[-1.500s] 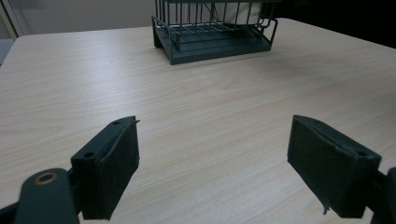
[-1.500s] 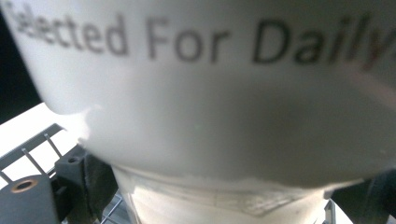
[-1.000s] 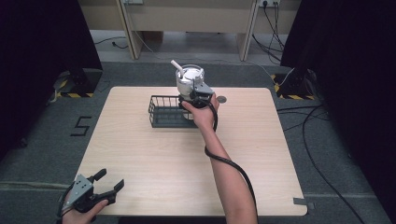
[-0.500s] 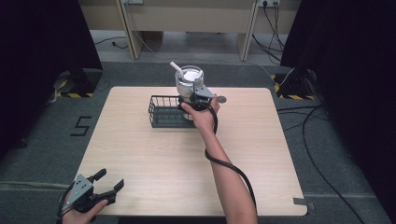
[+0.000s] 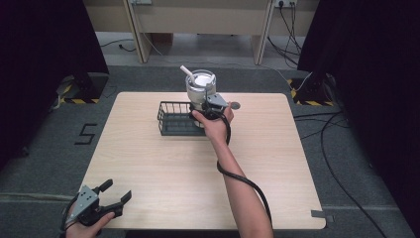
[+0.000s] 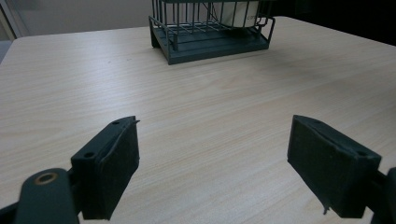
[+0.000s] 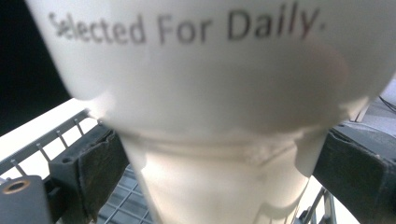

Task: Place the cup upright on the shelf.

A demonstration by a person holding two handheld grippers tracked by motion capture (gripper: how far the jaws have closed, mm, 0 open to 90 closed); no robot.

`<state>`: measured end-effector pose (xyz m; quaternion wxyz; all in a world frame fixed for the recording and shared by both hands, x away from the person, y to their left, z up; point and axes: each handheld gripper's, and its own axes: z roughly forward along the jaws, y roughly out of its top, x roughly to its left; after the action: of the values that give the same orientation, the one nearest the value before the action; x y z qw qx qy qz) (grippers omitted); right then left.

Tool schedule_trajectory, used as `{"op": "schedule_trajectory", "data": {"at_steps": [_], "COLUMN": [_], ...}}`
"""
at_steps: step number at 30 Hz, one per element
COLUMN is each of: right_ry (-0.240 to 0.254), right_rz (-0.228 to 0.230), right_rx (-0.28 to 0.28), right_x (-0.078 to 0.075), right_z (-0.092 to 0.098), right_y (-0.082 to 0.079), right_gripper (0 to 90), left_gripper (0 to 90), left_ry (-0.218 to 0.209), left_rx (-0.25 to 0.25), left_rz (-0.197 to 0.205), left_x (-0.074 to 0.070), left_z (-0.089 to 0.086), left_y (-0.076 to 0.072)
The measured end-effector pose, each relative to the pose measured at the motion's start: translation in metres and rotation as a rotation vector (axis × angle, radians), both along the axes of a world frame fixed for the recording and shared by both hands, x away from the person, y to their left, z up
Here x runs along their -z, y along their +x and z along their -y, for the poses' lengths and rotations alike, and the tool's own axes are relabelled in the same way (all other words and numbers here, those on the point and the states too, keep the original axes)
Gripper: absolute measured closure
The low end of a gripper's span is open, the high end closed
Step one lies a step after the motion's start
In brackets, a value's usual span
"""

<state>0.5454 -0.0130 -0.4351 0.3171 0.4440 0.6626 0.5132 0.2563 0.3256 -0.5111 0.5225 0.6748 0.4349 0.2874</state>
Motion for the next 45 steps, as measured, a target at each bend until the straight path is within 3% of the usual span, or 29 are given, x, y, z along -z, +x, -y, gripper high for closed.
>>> {"op": "schedule_trajectory", "data": {"at_steps": [25, 45], "right_ry": [-0.040, -0.022], "right_rz": [0.002, -0.004], "right_rx": [-0.014, -0.015], "right_x": [-0.001, 0.000], "right_z": [0.017, 0.040], "right_y": [-0.029, -0.056], "right_gripper": [7.5, 8.9], "left_gripper": [16.1, 15.9], "left_ry": [0.007, 0.009], "left_rx": [0.003, 0.000], "left_rz": [0.003, 0.004], "left_x": [-0.001, -0.001], "left_z": [0.002, 0.003], "left_y": [-0.001, -0.001]}}
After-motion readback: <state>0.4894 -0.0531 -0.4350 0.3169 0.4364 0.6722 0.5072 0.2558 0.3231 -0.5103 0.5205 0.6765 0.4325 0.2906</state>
